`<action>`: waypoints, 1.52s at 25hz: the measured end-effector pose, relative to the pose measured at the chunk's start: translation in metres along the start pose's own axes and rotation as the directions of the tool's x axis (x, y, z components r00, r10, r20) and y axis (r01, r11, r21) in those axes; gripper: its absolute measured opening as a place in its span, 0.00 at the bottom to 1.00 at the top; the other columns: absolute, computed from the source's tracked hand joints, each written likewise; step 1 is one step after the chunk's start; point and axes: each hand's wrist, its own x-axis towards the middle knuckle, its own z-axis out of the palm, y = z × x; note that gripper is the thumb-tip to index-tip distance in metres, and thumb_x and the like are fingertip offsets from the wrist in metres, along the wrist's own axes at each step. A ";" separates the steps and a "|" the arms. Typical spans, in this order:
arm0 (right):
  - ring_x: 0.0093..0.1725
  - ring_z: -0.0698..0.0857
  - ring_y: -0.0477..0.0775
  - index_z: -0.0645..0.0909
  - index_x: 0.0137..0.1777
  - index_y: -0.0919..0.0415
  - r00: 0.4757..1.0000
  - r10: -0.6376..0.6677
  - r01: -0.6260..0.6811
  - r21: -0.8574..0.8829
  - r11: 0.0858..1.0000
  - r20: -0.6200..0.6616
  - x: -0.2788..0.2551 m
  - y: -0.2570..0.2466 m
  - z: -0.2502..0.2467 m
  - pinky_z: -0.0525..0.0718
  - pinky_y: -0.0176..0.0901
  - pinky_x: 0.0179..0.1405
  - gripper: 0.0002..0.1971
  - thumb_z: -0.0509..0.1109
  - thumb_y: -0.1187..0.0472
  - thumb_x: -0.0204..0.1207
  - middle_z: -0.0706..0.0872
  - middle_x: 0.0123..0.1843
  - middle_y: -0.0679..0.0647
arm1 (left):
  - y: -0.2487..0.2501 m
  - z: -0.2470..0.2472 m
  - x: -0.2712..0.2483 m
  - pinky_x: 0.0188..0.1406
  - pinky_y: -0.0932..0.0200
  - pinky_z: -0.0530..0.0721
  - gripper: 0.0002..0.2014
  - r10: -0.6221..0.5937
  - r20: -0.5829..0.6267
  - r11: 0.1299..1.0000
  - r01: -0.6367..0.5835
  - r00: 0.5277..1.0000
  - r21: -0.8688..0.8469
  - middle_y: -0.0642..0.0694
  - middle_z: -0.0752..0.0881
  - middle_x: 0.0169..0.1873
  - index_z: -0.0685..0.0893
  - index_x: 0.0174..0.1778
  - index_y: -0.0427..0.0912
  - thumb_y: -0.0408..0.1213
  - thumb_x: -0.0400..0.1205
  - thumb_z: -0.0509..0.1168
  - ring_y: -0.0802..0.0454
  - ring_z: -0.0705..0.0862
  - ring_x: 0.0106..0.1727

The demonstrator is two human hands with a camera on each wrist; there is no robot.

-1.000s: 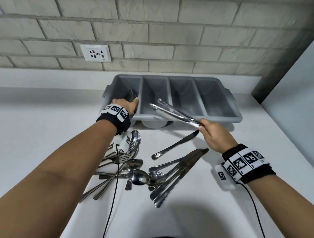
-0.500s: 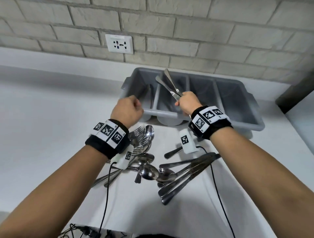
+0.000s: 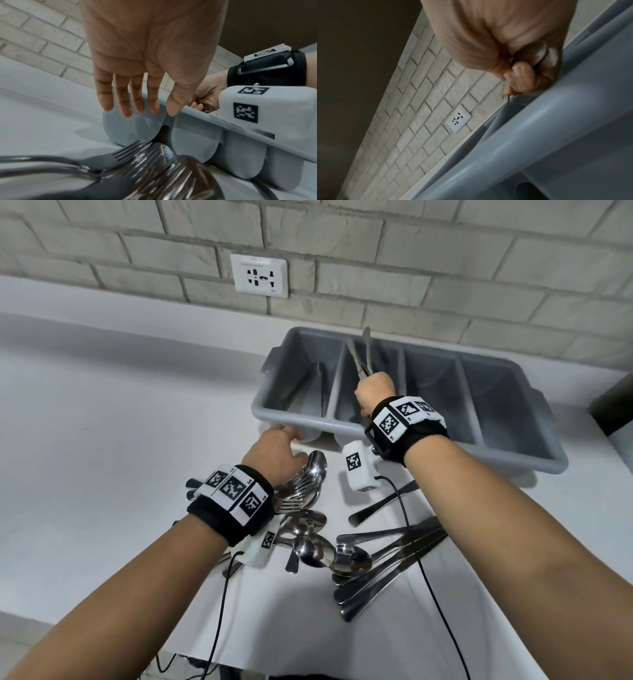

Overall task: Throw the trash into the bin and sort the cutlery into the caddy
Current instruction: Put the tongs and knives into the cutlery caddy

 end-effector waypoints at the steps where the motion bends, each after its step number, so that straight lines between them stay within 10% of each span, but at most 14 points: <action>1: 0.48 0.72 0.53 0.59 0.32 0.50 1.000 -0.006 0.007 -0.056 0.998 0.017 0.001 0.001 0.003 0.73 0.26 0.18 0.17 0.53 0.65 0.81 0.47 0.03 0.18 | 0.000 0.001 0.000 0.63 0.53 0.78 0.18 0.007 0.020 1.000 -0.008 1.000 0.010 0.40 0.80 0.66 0.81 0.63 0.41 0.37 0.77 0.66 0.41 0.82 0.62; 4: 0.52 0.78 0.58 0.78 0.37 0.64 0.981 0.090 -0.026 -0.341 0.940 0.172 -0.011 0.001 -0.003 0.81 0.29 0.34 0.13 0.56 0.68 0.81 0.80 0.10 0.51 | 0.004 0.006 0.001 0.66 0.53 0.77 0.19 0.003 0.080 1.000 -0.004 0.997 0.015 0.40 0.78 0.68 0.80 0.65 0.43 0.37 0.77 0.66 0.42 0.80 0.65; 5: 0.57 0.81 0.62 0.83 0.48 0.72 0.970 0.104 0.014 -0.477 0.879 0.220 -0.014 -0.001 -0.005 0.83 0.37 0.47 0.12 0.57 0.70 0.81 0.90 0.31 0.61 | 0.006 0.007 0.001 0.66 0.53 0.76 0.19 0.004 0.096 1.000 -0.006 0.995 0.015 0.40 0.78 0.68 0.80 0.65 0.43 0.38 0.77 0.66 0.42 0.80 0.66; 8: 0.62 0.81 0.65 0.76 0.66 0.76 0.963 0.116 0.006 -0.450 0.893 0.243 -0.021 0.001 -0.009 0.80 0.39 0.44 0.17 0.55 0.71 0.82 0.81 0.68 0.69 | 0.012 0.013 0.002 0.65 0.54 0.76 0.19 0.016 0.141 0.999 -0.020 0.990 0.027 0.39 0.78 0.66 0.80 0.66 0.43 0.38 0.78 0.65 0.41 0.80 0.65; 12: 0.55 0.84 0.64 0.76 0.68 0.71 0.994 0.066 -0.050 -0.167 0.985 0.091 -0.041 0.011 -0.025 0.82 0.44 0.51 0.19 0.60 0.67 0.78 0.83 0.61 0.68 | 0.032 0.019 -0.002 0.63 0.56 0.78 0.19 0.070 0.185 0.997 -0.075 0.980 0.019 0.39 0.81 0.62 0.80 0.66 0.41 0.37 0.78 0.64 0.42 0.82 0.61; 16: 0.44 0.82 0.51 0.81 0.61 0.62 0.965 -0.223 0.234 0.069 0.970 -0.139 -0.102 0.046 -0.042 0.77 0.37 0.50 0.14 0.66 0.66 0.76 0.84 0.49 0.56 | 0.058 0.036 -0.007 0.67 0.56 0.75 0.18 0.130 0.278 0.986 -0.153 0.952 0.060 0.43 0.82 0.64 0.79 0.66 0.42 0.39 0.79 0.64 0.44 0.80 0.65; 22: 0.51 0.81 0.50 0.84 0.56 0.54 0.891 0.030 0.151 -0.357 0.922 0.454 -0.159 0.138 -0.034 0.79 0.42 0.50 0.17 0.77 0.60 0.66 0.83 0.49 0.49 | 0.087 0.079 -0.006 0.57 0.54 0.84 0.15 0.091 0.484 0.938 -0.238 0.870 0.251 0.41 0.88 0.55 0.87 0.55 0.37 0.39 0.75 0.68 0.43 0.85 0.58; 26: 0.62 0.74 0.55 0.77 0.62 0.50 0.903 0.024 0.239 -0.550 0.800 0.428 -0.163 0.157 -0.025 0.75 0.49 0.57 0.25 0.78 0.59 0.63 0.78 0.59 0.49 | 0.101 0.093 -0.006 0.41 0.57 0.86 0.14 0.057 0.511 0.892 -0.274 0.857 0.360 0.42 0.88 0.41 0.89 0.48 0.37 0.38 0.68 0.73 0.42 0.89 0.48; 32: 0.48 0.77 0.56 0.71 0.40 0.53 0.896 0.028 0.197 -0.453 0.869 0.444 -0.154 0.173 -0.023 0.78 0.50 0.52 0.15 0.76 0.68 0.65 0.78 0.47 0.52 | 0.111 0.096 -0.008 0.37 0.59 0.81 0.10 0.067 0.533 0.829 -0.344 0.844 0.440 0.43 0.82 0.37 0.88 0.46 0.37 0.34 0.72 0.67 0.41 0.85 0.42; 35: 0.50 0.74 0.55 0.70 0.43 0.55 0.898 -0.009 0.229 -0.450 0.863 0.440 -0.155 0.179 -0.019 0.76 0.50 0.53 0.14 0.72 0.69 0.68 0.75 0.49 0.52 | 0.109 0.096 -0.013 0.46 0.55 0.86 0.07 0.059 0.566 0.783 -0.389 0.822 0.485 0.41 0.83 0.39 0.83 0.40 0.38 0.37 0.73 0.63 0.41 0.85 0.43; 38: 0.54 0.71 0.54 0.74 0.48 0.55 0.905 -0.018 0.226 -0.444 0.867 0.426 -0.160 0.185 -0.019 0.71 0.45 0.55 0.10 0.69 0.68 0.72 0.75 0.53 0.53 | 0.106 0.096 -0.015 0.61 0.51 0.81 0.15 0.106 0.599 0.773 -0.444 0.794 0.452 0.37 0.85 0.57 0.82 0.59 0.34 0.35 0.79 0.60 0.39 0.83 0.61</action>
